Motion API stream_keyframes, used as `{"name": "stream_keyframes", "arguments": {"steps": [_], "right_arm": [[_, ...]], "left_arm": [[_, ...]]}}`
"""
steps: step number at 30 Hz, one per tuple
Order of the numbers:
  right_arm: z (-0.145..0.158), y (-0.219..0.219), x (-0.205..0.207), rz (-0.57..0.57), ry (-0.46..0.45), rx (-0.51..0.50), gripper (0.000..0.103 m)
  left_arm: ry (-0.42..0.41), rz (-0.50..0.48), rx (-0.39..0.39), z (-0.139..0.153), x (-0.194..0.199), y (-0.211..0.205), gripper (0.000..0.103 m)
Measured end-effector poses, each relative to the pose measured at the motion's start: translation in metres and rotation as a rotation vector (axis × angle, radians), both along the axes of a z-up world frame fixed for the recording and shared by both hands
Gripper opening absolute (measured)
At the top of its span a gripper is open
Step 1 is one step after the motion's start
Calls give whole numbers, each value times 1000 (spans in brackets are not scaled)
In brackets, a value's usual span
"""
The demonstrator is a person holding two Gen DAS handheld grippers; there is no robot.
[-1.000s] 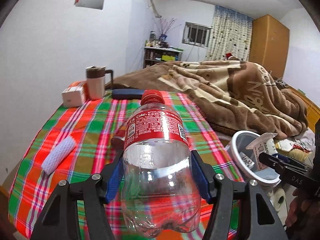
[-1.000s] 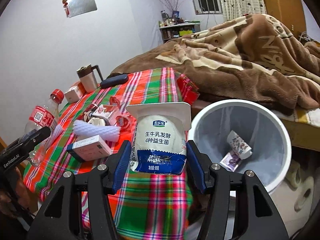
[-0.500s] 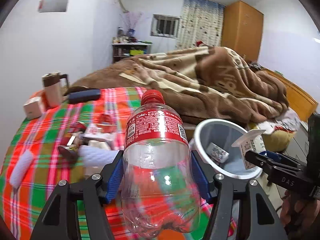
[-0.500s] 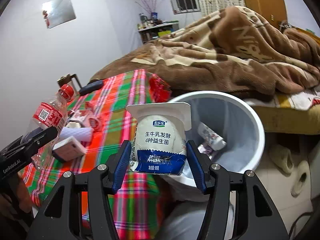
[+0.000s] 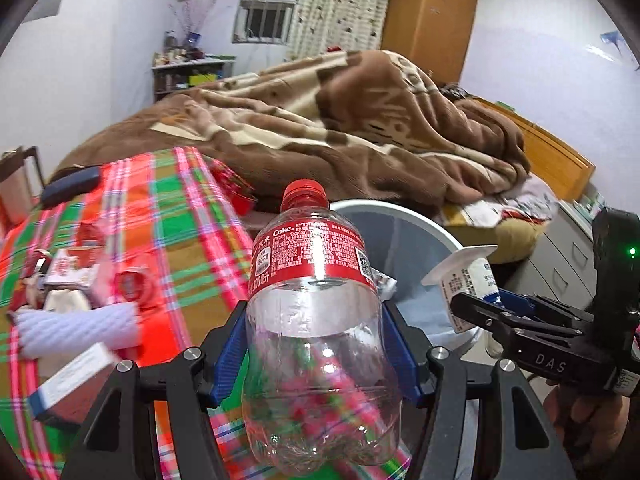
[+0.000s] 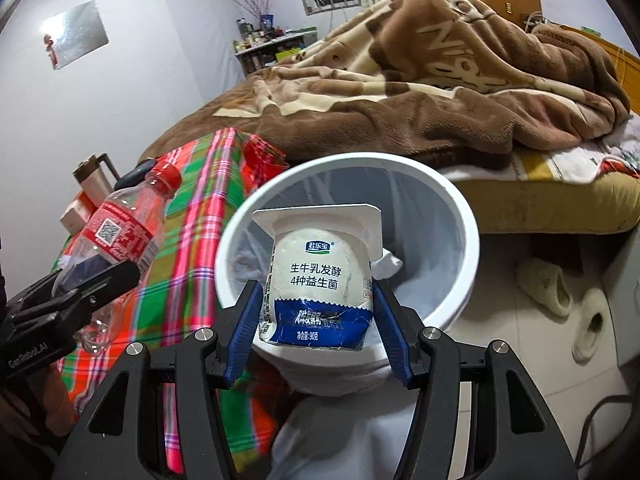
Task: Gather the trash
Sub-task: 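Carry the yogurt cup and Coke bottle over the bin and release both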
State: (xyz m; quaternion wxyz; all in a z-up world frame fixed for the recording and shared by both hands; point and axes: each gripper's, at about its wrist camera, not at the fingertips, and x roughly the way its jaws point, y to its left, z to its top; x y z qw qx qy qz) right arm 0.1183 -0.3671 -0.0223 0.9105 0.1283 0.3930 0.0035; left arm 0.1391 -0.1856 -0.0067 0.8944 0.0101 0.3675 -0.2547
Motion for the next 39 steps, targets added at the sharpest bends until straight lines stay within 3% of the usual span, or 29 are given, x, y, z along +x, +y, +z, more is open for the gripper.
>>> {"name": "stream_keyframes", "arguments": {"steps": [16,23,39], "right_arm": [[-18,-16,12,-8,77,-18,58],[-18,-20,14,-19,81,-29,59],[-1,-9,4,13,17,-24,62]], "left_arm": [[103,-110,1,-35,39,-48,64],[87,-133,-24,-32,42,-53,65],[14,-7,-10,-6,18,-17,65]]}}
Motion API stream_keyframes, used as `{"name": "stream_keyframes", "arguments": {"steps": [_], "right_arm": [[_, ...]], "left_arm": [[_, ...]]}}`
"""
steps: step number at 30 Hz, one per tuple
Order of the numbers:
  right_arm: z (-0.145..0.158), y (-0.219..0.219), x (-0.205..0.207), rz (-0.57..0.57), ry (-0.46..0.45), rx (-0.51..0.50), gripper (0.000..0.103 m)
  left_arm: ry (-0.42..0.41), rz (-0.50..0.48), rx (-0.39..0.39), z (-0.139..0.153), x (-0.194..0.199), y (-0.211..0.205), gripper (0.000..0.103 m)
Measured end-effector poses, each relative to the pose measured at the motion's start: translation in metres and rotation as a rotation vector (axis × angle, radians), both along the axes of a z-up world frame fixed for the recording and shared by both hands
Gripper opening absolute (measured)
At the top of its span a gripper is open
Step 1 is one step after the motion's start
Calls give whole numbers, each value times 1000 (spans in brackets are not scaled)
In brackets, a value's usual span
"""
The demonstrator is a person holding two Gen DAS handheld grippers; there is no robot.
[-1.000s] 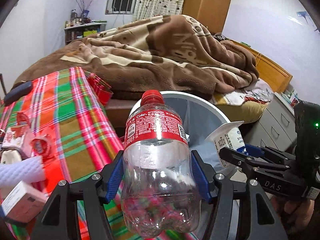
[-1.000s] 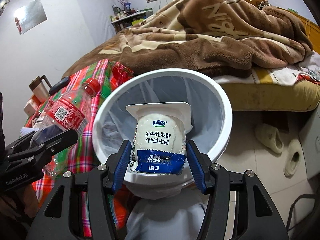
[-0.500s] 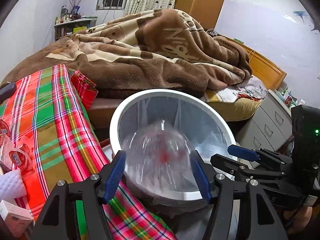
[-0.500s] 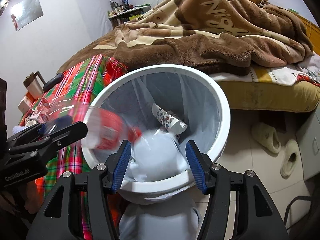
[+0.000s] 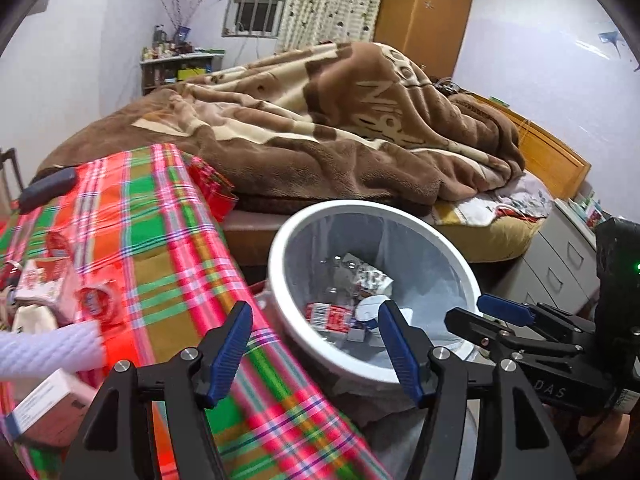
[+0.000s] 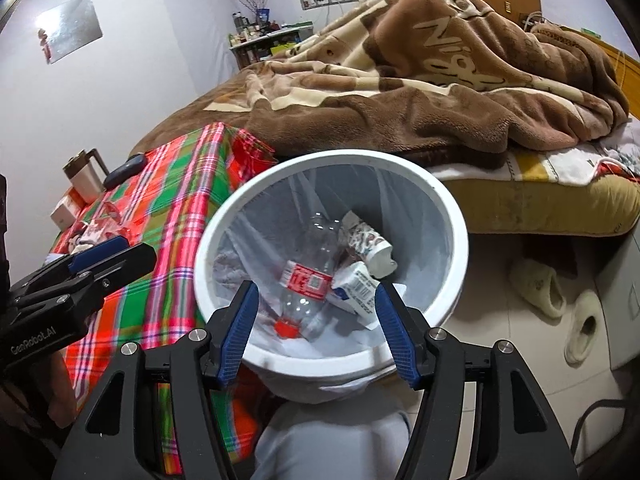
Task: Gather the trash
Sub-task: 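Carry the yogurt cup and Coke bottle over the bin and release both, then move both open grippers back over the table toward the white medicine box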
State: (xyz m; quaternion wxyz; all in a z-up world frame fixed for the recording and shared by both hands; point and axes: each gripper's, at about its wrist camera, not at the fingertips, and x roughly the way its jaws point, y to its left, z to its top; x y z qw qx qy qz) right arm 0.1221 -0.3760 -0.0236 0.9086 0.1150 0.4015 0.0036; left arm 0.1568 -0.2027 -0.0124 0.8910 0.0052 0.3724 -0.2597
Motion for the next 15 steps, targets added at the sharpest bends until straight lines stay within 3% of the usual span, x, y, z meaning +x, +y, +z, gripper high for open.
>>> {"name": "stream_keyframes", "arguments": {"steps": [15], "right_arm": [[15,40,-8,111,-55,12,62]], "left_arm": [[-59,148,23,16,-29,64,65]]}}
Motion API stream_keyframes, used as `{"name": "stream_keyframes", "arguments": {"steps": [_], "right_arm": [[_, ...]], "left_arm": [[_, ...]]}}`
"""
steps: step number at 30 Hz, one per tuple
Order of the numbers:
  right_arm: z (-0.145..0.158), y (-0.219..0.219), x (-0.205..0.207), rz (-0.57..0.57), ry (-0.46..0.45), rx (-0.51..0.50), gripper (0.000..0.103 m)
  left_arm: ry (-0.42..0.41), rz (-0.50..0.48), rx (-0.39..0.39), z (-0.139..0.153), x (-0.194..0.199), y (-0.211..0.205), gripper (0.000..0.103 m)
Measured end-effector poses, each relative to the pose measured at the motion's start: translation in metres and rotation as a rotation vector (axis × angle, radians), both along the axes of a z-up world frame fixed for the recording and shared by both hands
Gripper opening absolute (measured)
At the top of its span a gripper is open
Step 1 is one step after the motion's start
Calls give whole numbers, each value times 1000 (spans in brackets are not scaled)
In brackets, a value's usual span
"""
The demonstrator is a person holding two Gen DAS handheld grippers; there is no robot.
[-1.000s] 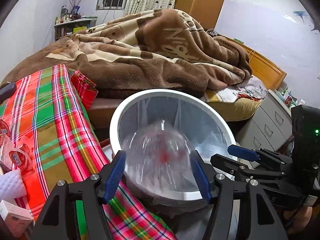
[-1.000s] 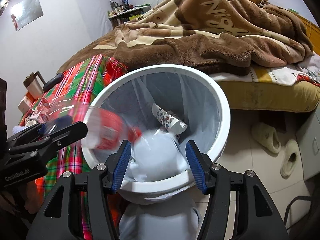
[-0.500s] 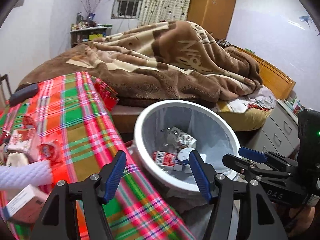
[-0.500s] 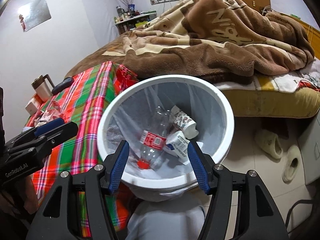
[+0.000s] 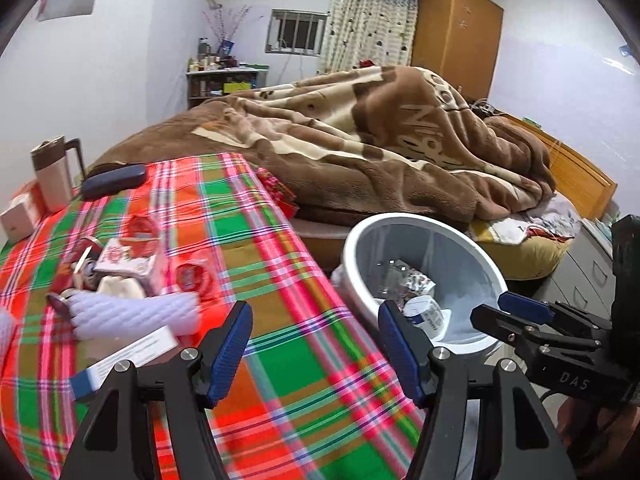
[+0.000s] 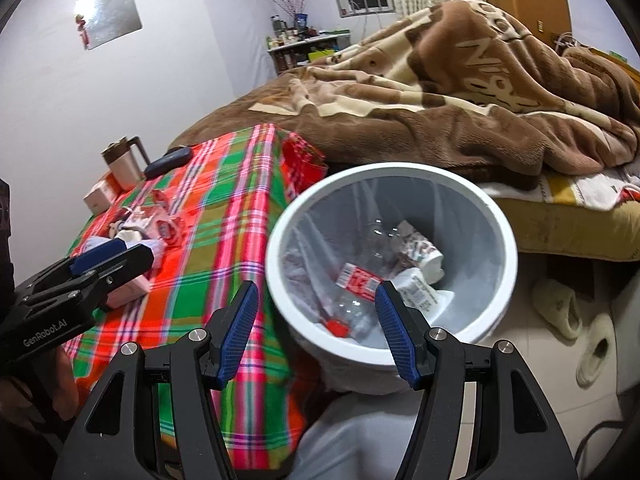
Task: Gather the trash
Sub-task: 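Move both open grippers back over the table toward the white medicine box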
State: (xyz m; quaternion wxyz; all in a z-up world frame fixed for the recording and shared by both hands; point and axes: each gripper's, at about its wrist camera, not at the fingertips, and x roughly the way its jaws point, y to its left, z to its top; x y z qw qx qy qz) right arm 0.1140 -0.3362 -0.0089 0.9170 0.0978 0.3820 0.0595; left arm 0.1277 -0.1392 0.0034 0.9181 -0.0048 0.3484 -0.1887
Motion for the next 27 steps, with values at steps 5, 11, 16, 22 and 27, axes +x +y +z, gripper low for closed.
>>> {"name": "stream_keyframes", "arguments": {"steps": [5,11,16,22,27], "right_arm": [[1,14,-1,38,-15,1,62],[1,29,-2,80,-31,-19,63],[0,42,-3,127,-20,-25,64],[-1,55,-6,170,-19,-30,64],[-2,62,-4,189,13,3,64]], "left_arm": [[-2,41,2,-1,-7,22,65],[-18,81,7,-2,-17,41,65],[-21,107,15,-4,-23,56,65],[-21,143,-13,-4,-32,80,68],[-39,174,-9,0,-37,98,68]]}}
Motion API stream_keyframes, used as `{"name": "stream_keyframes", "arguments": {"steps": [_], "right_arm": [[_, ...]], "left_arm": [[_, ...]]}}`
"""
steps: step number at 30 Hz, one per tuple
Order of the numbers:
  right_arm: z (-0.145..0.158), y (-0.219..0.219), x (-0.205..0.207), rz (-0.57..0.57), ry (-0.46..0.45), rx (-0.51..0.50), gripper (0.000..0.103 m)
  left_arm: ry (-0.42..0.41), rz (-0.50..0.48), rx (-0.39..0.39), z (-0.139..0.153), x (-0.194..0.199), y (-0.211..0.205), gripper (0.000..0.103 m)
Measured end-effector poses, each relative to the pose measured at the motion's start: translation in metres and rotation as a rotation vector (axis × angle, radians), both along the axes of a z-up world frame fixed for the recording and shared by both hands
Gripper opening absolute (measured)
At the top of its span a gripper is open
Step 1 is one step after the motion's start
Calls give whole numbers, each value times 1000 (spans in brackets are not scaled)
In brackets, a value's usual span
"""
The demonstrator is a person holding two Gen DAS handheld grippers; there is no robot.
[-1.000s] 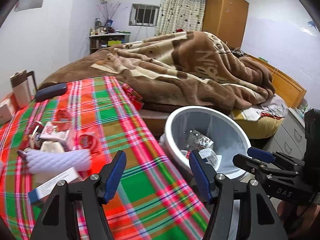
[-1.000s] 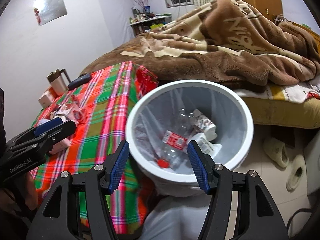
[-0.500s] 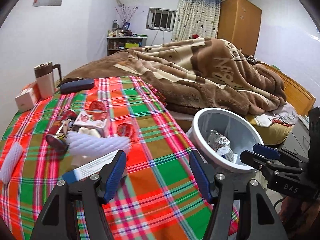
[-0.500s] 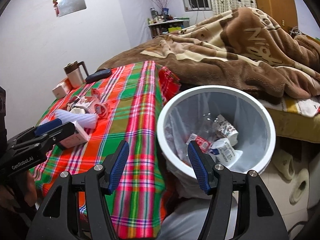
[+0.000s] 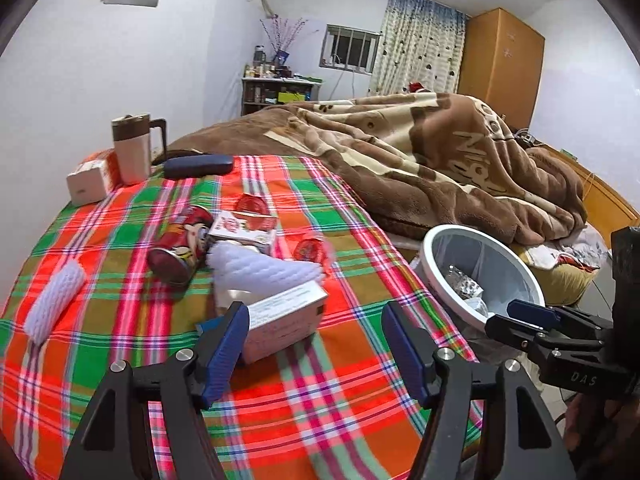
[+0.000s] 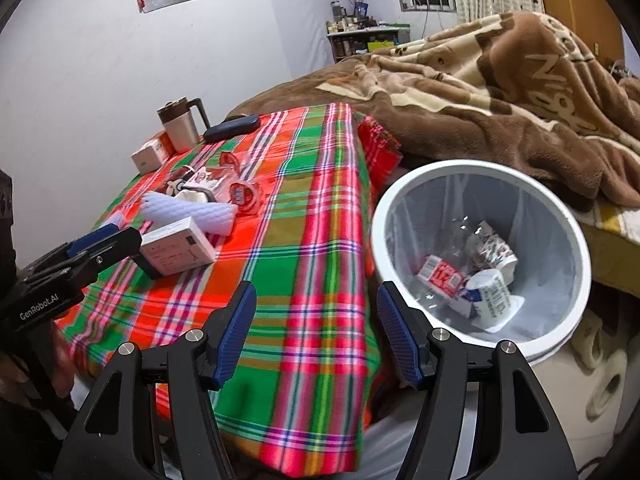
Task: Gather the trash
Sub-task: 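Move both open grippers back over the table toward the white medicine box, then grasp the white-blue medicine box with the left gripper and lift it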
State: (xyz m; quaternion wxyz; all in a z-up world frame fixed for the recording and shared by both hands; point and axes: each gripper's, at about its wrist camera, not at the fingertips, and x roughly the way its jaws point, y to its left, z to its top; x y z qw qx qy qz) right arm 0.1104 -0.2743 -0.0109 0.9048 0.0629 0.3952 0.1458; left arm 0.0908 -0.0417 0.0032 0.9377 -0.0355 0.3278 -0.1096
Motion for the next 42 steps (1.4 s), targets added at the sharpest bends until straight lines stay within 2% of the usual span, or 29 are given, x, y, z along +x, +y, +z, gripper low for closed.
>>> {"name": "stream_keyframes", "arguments": {"steps": [2,7,17,27,37,40,42], "right_arm": [[-1,2,1,2,19,10,64],[2,7,0,7,3,9,64],[0,14,5,24,16,-8,64],[-5,19,10,32,37,-15,64],[-8,22,13,40,48,-15,64],[-8,22,13,37,49,-13,64],[-8,22,12,34,49,-11,64]], "left_arm": [[-2,8,12,1,-1,5,68],[4,15,30,-1,0,13,68],[23,10,38,-13,19,29,68],[79,-72,31,-36,37,32,68],[75,-191,16,-38,32,19,68],[79,-200,14,-39,35,16,64],[84,-205,19,-40,38,14,52]]}}
